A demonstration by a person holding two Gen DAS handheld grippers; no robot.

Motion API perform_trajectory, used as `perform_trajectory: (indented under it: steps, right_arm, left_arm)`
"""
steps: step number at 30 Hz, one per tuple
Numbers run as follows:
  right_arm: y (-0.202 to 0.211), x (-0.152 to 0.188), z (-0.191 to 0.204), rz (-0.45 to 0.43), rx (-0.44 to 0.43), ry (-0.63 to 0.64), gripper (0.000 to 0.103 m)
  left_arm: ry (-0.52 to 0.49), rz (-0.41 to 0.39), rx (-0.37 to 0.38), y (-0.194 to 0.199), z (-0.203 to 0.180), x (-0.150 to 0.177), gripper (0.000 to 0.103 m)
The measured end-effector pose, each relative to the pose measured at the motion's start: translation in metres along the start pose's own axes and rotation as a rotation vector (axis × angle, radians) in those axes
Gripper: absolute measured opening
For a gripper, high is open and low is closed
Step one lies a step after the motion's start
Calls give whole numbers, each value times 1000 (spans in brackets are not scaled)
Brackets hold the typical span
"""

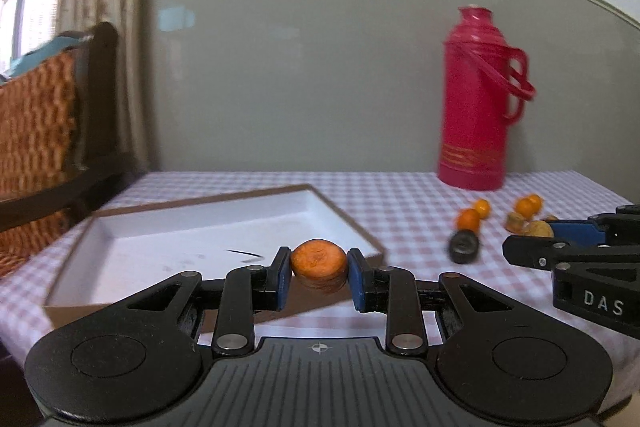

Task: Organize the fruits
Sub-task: 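Carry both items over the white tray and open both tools to drop them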

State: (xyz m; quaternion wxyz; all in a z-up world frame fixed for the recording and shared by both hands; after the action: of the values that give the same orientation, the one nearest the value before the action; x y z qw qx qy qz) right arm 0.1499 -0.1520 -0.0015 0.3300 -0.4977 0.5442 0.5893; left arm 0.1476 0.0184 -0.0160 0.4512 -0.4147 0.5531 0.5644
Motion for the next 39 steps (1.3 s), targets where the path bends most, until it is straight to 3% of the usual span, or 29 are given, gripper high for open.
perform_trajectory:
  steps: [8, 19, 33, 34, 35, 36, 37, 38, 39]
  right_arm:
    - [-19, -29, 42, -52, -107, 43, 19]
    - [-75, -53, 71, -45, -190, 39, 19]
    - [-168, -65, 76, 27, -245, -10, 19]
    - [-172, -64, 75, 32, -250, -22, 19]
    - [-176, -65, 74, 27, -249, -33, 20]
    - [-180, -67, 74, 12, -243, -38, 28]
    - [-185, -68, 74, 1, -236, -34, 40]
    - [-188, -69, 73, -9, -205, -23, 86]
    - [-189, -69, 70, -43, -162, -20, 93]
  left_arm:
    - [31, -27, -128, 4, 63, -10, 30]
    - [85, -8, -270, -20, 140, -11, 30]
    - [124, 33, -377, -73, 186, -10, 30]
    - [123, 31, -396, -75, 187, -10, 31]
    - [117, 38, -426, -78, 189, -8, 49]
    - [110, 41, -466, -78, 191, -7, 70]
    - [102, 15, -492, -75, 190, -8, 103]
    - [91, -16, -501, -71, 190, -11, 103]
    - [75, -33, -508, -68, 189, -14, 103]
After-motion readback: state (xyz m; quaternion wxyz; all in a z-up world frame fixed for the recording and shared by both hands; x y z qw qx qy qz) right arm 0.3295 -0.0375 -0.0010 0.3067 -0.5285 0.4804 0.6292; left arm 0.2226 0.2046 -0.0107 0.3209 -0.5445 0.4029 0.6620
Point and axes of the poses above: each gripper's, at about its wrist camera, not at the fingertips, and y roughly against the way its jaws point, z to its left, x to its underside, the point moved 6 cm from there along -y, roughly the way its jaws point, and after that the axes turned 5 degrees about -z, right-handed, at the moved point
